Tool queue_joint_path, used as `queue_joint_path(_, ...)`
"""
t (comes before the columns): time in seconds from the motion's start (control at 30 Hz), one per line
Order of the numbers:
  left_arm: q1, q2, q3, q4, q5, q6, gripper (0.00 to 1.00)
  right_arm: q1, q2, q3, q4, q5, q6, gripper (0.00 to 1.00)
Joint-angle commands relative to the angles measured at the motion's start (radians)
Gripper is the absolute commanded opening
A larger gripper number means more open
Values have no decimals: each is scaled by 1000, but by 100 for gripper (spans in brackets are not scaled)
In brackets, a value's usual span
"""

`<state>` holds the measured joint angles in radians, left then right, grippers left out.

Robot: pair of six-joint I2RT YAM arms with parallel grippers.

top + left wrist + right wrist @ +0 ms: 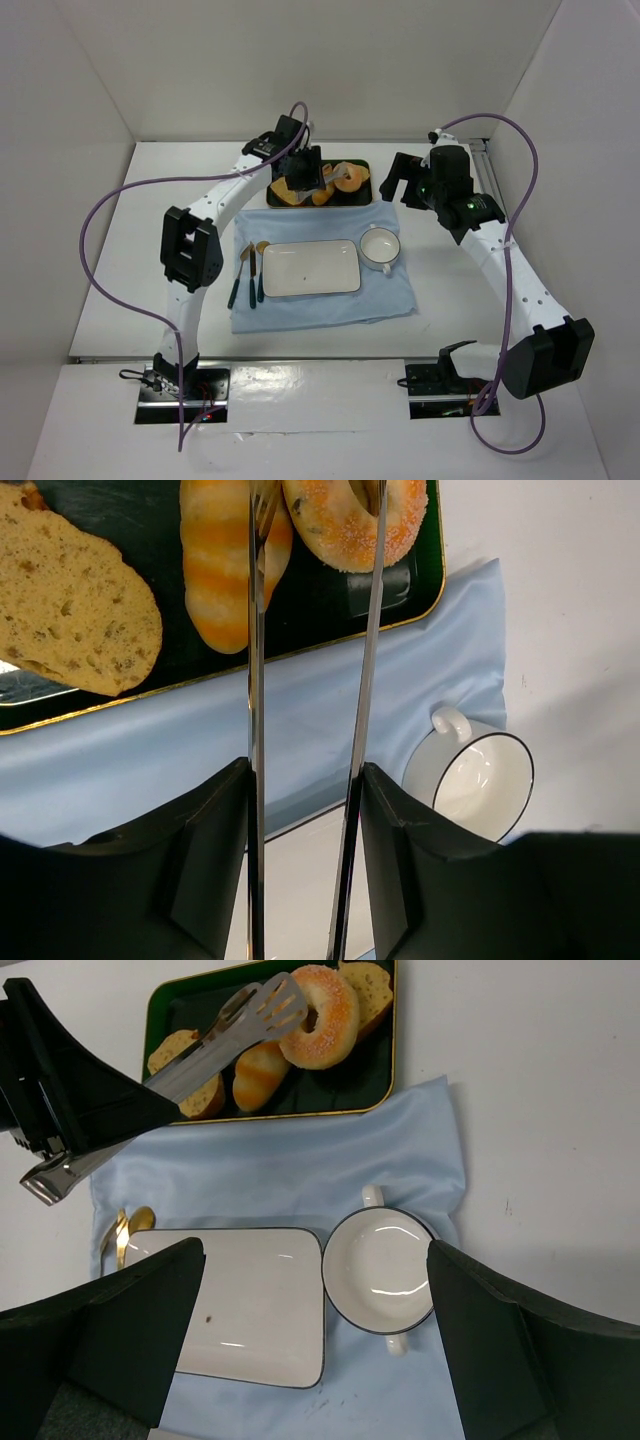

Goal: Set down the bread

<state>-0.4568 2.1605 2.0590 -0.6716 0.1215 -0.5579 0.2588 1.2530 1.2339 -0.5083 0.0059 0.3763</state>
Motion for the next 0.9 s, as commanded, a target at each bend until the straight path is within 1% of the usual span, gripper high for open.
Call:
queue_joint_path(0.0, 0, 18, 52, 41, 40, -19, 57, -7, -15, -5, 62, -4, -10, 99)
queue_joint_path(0.4, 0, 50, 52, 20, 69, -10, 54, -16, -15, -5, 62, -4, -1, 99)
queue_joint_path(0.47, 0, 50, 52, 11, 69, -1, 50, -16, -15, -5, 62, -4, -1, 99)
queue_joint_path(0.63, 0, 50, 52, 1, 69, 0, 36, -16, -15, -5, 62, -14, -1, 99)
queue_joint_path(0.8, 0, -13, 12, 12, 69, 0, 32, -16, -6, -5, 62, -14, -1, 99)
queue_joint_path(0.87, 0, -77, -36, 33, 69, 0, 30, -16, -6, 4, 62, -23, 9, 99)
